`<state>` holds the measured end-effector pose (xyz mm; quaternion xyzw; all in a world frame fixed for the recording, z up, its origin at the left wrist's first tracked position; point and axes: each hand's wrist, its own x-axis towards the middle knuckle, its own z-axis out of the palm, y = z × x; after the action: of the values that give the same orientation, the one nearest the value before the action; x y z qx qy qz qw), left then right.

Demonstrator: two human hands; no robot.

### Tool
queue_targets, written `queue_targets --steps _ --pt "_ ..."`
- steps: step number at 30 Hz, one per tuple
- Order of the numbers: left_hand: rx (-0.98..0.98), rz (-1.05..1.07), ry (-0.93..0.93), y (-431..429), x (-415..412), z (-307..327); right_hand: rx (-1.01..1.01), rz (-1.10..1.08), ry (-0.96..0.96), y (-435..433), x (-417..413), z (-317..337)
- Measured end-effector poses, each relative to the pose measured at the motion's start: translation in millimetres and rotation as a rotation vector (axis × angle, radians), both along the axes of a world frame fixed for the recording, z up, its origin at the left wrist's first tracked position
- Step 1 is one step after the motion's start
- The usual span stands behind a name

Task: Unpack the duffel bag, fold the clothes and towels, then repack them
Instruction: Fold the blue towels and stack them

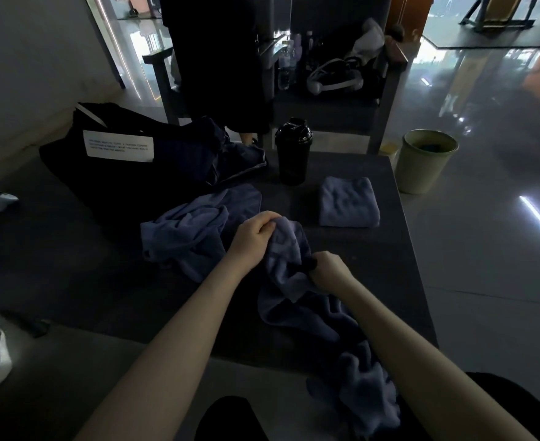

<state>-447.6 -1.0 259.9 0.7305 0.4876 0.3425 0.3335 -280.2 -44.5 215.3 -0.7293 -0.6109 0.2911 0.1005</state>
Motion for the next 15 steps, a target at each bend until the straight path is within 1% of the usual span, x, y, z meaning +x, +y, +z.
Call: queue_targets --steps 2,3,5,7,8,11,13,15 --pt "0.016 0.018 0.013 1.6 -2.5 3.0 0.109 -0.041 0.059 -4.5 1.8 -6.3" --pt "0.018 0.036 0.027 2.4 -4.6 2.9 0.188 -0.118 0.152 -7.2 4.0 -5.7" --pt "0.011 0.093 0.105 4.1 -10.4 1.5 0.310 -0.333 0.407 -10.9 13.3 1.2" --pt "-0.017 0.099 0.224 5.5 -16.4 0.0 0.352 -0.478 0.630 -11.8 27.4 8.7" --pt "-0.048 0.069 0.277 6.2 -18.5 0.4 0.369 -0.515 0.681 -11.6 35.5 11.6" --pt "-0.200 -0.094 0.429 5.8 -19.8 13.6 0.457 -0.531 0.673 -15.1 53.5 23.2" --pt "-0.316 -0.199 0.488 9.0 -18.7 26.9 0.520 -0.512 0.699 -18.0 60.1 31.2" --pt "-0.329 -0.258 0.563 16.6 -16.1 40.3 0.561 -0.480 0.732 -17.6 64.6 38.8"
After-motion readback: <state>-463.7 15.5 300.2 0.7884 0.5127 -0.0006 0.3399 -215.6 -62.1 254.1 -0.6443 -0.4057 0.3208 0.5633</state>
